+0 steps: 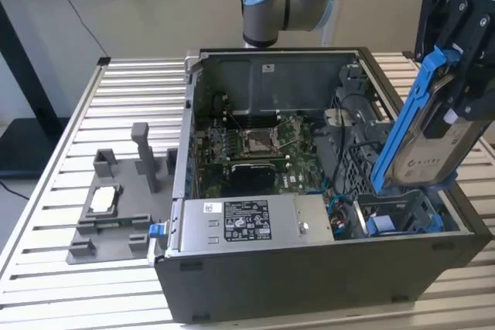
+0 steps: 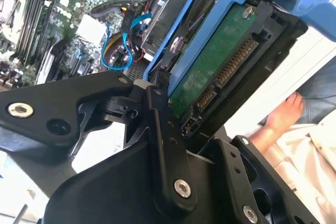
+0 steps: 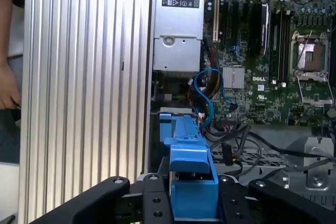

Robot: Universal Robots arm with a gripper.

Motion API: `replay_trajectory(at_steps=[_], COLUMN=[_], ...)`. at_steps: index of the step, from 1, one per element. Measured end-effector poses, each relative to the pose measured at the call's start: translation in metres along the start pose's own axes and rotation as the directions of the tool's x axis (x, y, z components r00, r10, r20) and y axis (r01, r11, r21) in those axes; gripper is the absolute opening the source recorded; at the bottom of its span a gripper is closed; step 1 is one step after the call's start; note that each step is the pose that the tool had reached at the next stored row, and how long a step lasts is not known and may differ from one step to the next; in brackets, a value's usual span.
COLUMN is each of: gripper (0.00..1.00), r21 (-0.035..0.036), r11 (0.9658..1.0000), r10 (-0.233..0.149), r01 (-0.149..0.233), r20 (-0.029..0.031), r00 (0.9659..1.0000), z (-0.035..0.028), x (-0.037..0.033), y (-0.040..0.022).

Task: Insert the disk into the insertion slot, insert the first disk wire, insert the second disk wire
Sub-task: 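Insert the disk into the insertion slot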

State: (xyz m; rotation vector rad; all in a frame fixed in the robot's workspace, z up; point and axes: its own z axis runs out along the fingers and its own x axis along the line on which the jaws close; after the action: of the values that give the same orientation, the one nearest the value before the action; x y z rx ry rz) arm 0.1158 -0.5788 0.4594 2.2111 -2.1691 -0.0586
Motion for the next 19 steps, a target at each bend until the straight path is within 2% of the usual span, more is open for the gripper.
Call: replay_trajectory(at_steps=[19], gripper=[0.33], r21=[0.0000], r11=[1.0000], r10=[0.000], r01=[0.000], r20=[0.0001], r00=[1.0000], z=[0.0171], x=[0.0010], y=[-0.0010])
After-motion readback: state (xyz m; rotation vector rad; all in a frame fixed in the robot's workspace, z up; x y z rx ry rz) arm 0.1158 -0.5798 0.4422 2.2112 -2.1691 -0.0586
